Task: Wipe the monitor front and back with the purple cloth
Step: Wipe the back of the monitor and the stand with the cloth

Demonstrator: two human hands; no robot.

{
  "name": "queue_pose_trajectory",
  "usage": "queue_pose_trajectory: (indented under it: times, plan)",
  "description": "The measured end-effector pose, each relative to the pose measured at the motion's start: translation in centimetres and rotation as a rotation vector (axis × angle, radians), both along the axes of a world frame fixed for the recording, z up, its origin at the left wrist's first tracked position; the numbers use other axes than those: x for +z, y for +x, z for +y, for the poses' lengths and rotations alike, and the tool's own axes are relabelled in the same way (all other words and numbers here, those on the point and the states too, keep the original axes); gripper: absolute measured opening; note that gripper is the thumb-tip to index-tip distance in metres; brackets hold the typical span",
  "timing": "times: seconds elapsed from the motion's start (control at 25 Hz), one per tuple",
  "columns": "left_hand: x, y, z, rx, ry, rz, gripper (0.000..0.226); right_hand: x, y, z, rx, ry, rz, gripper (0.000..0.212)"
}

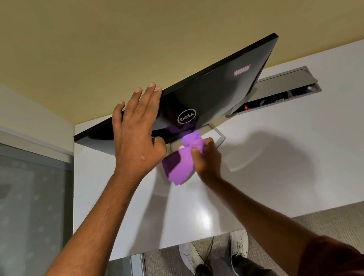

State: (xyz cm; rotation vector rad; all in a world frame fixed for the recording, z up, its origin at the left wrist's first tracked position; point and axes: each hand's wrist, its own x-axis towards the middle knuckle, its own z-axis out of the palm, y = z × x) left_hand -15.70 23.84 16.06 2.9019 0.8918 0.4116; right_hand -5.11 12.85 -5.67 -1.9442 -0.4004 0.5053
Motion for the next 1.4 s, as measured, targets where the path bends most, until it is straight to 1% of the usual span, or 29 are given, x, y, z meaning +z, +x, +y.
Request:
queue_pose_trajectory:
  times: [0.08,0.16,0.36,0.52,0.6,0.64,0.72,0.76,0.84,0.96,1.08,1.16,1.28,1.36,1.4]
  plan:
    - [0.0,0.0,0.0,-0.001,0.002,0.001,0.111,0.6,1.5,-0.7,-0.132,0.084,-0.048,0.025]
    - [-0.1,0.1,0.0,0.0,0.006,0.0,0.111,1.1,2.3,0.1,-0.186,0.123,-0.056,0.028]
    - [-0.4,0.1,0.1,0.007,0.014,0.001,0.114,0.7,1.0,2.2,-0.149,0.021,-0.009,0.022]
    - [-0.3,0.1,0.0,0.006,0.006,-0.001,0.11,-0.2,0.8,1.8,-0.102,-0.013,-0.031,0.022]
    - [-0.2,0.1,0.1,0.006,0.007,-0.003,0.108,-1.2,0.5,0.7,-0.137,-0.02,0.034,0.017]
    - [-0.2,0.1,0.1,0.005,0.008,-0.003,0.108,-1.9,0.4,0.1,-0.146,-0.028,0.096,0.016]
    - [-0.1,0.1,0.0,0.001,0.01,-0.002,0.108,-2.9,0.5,-0.9,-0.148,-0.084,0.213,0.026]
    - [-0.1,0.2,0.0,0.001,0.009,0.0,0.108,-3.1,0.6,-1.0,-0.15,-0.116,0.236,0.032]
    - [-0.1,0.1,0.0,0.007,0.004,0.001,0.108,-2.8,0.6,-0.5,-0.162,-0.12,0.242,0.036]
    - [0.0,0.0,-0.1,0.008,-0.013,0.001,0.11,-1.3,0.4,0.7,-0.195,-0.047,0.202,0.033]
    - [0.0,0.0,-0.1,0.008,-0.02,0.002,0.112,-0.1,0.6,2.4,-0.192,-0.03,0.123,0.022]
    - [0.0,0.1,-0.1,0.012,-0.022,0.006,0.113,0.6,1.0,3.3,-0.175,-0.018,0.091,0.018]
    - [0.0,0.0,-0.2,0.012,-0.028,0.008,0.113,0.3,0.8,2.9,-0.109,-0.005,0.007,0.024]
    - [-0.1,0.0,-0.1,0.011,-0.028,0.006,0.112,-0.4,0.7,2.5,-0.045,-0.034,-0.083,0.029]
    - [-0.1,0.0,-0.1,0.011,-0.029,0.004,0.112,-0.7,0.8,2.4,-0.022,-0.055,-0.111,0.028]
